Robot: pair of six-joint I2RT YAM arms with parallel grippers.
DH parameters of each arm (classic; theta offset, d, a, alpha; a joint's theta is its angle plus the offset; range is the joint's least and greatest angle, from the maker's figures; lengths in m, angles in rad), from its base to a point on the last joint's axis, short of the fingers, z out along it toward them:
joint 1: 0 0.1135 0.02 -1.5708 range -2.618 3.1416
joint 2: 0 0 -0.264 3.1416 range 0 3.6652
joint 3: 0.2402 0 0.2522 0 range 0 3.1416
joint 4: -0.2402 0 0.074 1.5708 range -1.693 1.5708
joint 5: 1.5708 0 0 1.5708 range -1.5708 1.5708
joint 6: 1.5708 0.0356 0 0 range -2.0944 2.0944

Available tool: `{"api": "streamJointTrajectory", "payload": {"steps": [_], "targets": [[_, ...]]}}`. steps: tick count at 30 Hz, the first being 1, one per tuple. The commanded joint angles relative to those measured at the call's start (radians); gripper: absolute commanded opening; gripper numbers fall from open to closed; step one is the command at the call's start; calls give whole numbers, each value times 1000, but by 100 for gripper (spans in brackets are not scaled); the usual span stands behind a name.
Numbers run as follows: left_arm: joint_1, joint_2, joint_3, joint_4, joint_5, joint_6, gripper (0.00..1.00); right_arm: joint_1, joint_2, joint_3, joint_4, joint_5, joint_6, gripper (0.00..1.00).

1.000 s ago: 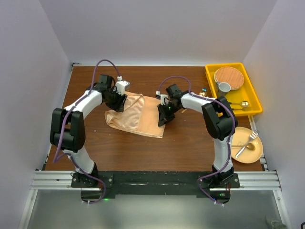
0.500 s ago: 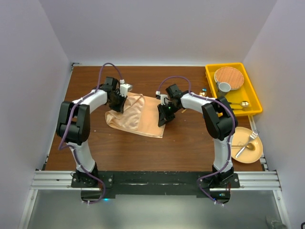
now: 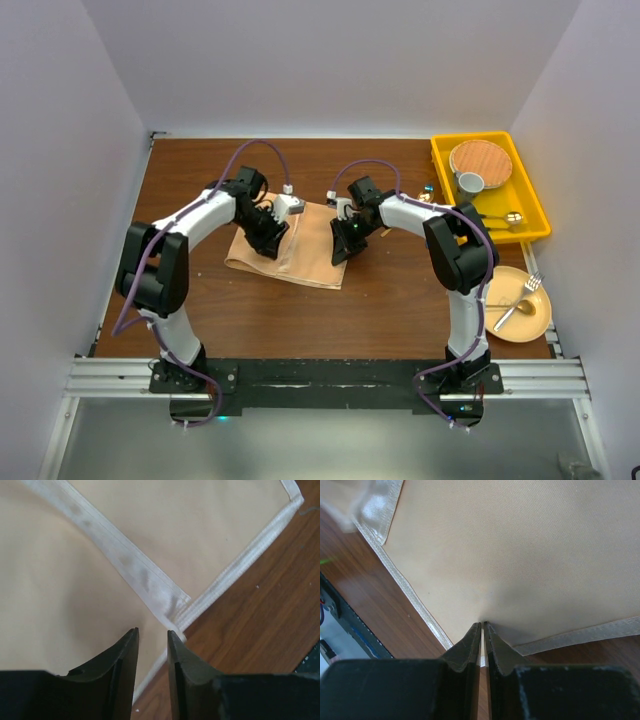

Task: Fold the napkin into a case and place the utensils inside
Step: Fold the rectangle-folded napkin at the center of the board.

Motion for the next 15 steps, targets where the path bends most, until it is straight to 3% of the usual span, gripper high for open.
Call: {"api": "streamJointTrajectory", "payload": {"steps": [1,3,7,11,15], "targets": [[31,-47,18,-140,59,161,50,12,17,-3,21,37,-6,11],[78,-62,38,-98,117,108,54,13,18,-3,21,37,-4,11],[97,-111,17,108,106,-198,50,16,18,-6,30,38,5,12],[33,-139,-63,327,-56,-345,46,16,15,-8,36,38,11,12],[-6,-84,-66,366,-148,-402,44,16,12,-17,44,41,17,11]]}}
